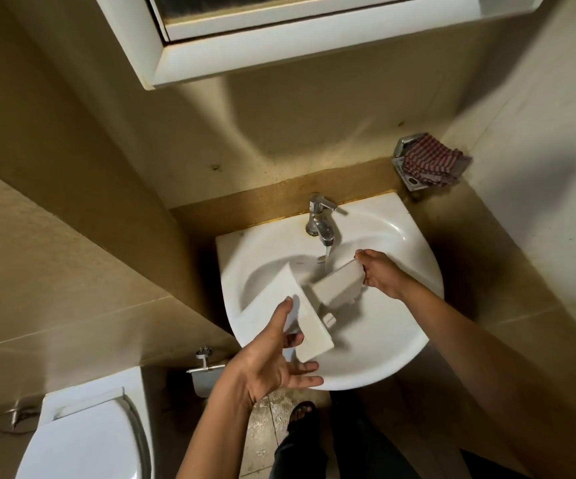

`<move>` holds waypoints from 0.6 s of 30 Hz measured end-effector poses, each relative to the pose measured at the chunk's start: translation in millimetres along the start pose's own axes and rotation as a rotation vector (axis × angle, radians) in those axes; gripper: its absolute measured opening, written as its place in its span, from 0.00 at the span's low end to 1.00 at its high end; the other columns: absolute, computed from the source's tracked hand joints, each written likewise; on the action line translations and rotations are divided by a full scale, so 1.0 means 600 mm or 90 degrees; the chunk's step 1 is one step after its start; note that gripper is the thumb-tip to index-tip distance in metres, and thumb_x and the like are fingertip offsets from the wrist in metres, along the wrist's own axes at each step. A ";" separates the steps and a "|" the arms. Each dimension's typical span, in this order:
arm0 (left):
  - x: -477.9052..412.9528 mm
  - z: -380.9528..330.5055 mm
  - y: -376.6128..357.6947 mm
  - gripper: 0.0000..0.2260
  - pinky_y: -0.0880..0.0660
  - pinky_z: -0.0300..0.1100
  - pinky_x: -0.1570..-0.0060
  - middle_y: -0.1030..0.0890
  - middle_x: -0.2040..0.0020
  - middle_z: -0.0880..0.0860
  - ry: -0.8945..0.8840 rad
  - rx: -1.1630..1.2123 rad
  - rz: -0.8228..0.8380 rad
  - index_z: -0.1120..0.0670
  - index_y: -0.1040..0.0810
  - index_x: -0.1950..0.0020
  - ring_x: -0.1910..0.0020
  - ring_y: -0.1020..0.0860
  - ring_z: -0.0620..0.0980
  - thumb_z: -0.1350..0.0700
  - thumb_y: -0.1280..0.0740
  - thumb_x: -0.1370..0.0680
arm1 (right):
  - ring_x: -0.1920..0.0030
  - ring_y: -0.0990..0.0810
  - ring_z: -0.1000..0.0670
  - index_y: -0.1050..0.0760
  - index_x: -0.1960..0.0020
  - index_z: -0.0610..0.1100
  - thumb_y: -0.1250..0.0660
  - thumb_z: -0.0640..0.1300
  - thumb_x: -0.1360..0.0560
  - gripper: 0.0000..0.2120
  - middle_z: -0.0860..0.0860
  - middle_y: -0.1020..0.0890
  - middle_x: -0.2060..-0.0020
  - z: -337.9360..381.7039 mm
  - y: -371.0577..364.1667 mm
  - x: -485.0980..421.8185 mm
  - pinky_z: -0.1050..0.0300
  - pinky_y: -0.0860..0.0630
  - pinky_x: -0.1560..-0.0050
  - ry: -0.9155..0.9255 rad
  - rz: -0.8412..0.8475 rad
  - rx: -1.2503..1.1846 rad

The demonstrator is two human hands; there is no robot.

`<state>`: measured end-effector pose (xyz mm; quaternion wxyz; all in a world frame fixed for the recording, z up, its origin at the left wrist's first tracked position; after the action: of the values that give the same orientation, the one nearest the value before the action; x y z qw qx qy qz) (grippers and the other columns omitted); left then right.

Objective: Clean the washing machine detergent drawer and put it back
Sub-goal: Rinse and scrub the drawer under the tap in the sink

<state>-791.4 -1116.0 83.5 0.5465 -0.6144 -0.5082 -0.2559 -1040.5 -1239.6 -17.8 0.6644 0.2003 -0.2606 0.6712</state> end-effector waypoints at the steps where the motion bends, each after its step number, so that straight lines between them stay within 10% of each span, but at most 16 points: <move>1: 0.008 -0.007 0.002 0.35 0.20 0.59 0.53 0.28 0.40 0.55 -0.021 -0.042 0.006 0.57 0.29 0.38 0.45 0.23 0.63 0.35 0.28 0.35 | 0.60 0.25 0.51 0.28 0.55 0.45 0.46 0.45 0.17 0.11 0.49 0.24 0.63 -0.004 -0.001 0.001 0.58 0.26 0.62 -0.003 -0.015 -0.044; 6: 0.012 -0.046 0.003 0.10 0.22 0.41 0.57 0.22 0.57 0.53 -0.186 -0.298 -0.039 0.54 0.19 0.53 0.61 0.24 0.46 0.48 0.27 0.26 | 0.60 0.23 0.48 0.33 0.46 0.42 0.43 0.42 0.18 0.04 0.44 0.25 0.59 -0.011 -0.002 -0.003 0.51 0.26 0.60 -0.043 -0.133 -0.184; 10: -0.017 -0.069 0.013 0.14 0.30 0.29 0.70 0.20 0.63 0.49 -0.428 -0.530 -0.322 0.53 0.24 0.57 0.68 0.24 0.39 0.45 0.25 0.30 | 0.59 0.23 0.47 0.34 0.43 0.42 0.43 0.39 0.18 0.05 0.44 0.24 0.58 -0.003 -0.002 -0.002 0.50 0.25 0.56 -0.067 -0.162 -0.231; 14: -0.055 -0.085 0.044 0.24 0.30 0.39 0.55 0.25 0.50 0.51 -0.582 -0.582 -0.392 0.56 0.29 0.47 0.52 0.26 0.49 0.47 0.21 0.33 | 0.52 0.24 0.46 0.39 0.42 0.47 0.43 0.39 0.19 0.08 0.44 0.25 0.51 0.018 0.004 -0.009 0.47 0.28 0.41 -0.089 -0.179 -0.222; 18: -0.089 -0.106 0.063 0.22 0.30 0.37 0.47 0.23 0.41 0.46 -0.465 -0.506 -0.229 0.52 0.28 0.39 0.41 0.25 0.44 0.45 0.26 0.28 | 0.63 0.24 0.45 0.31 0.53 0.40 0.43 0.39 0.19 0.06 0.43 0.25 0.61 0.034 0.003 -0.015 0.51 0.26 0.58 -0.156 -0.199 -0.123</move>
<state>-760.6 -1189.3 38.9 0.0098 -0.7251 -0.6257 -0.2874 -1043.4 -1258.9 -7.5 0.7397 0.2539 -0.3684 0.5027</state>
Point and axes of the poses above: each hand's wrist, its own x-axis away from the middle knuckle, its own y-axis out of the back of the hand, z = x × y, the point moved 2 cm from there along -x, towards the middle knuckle
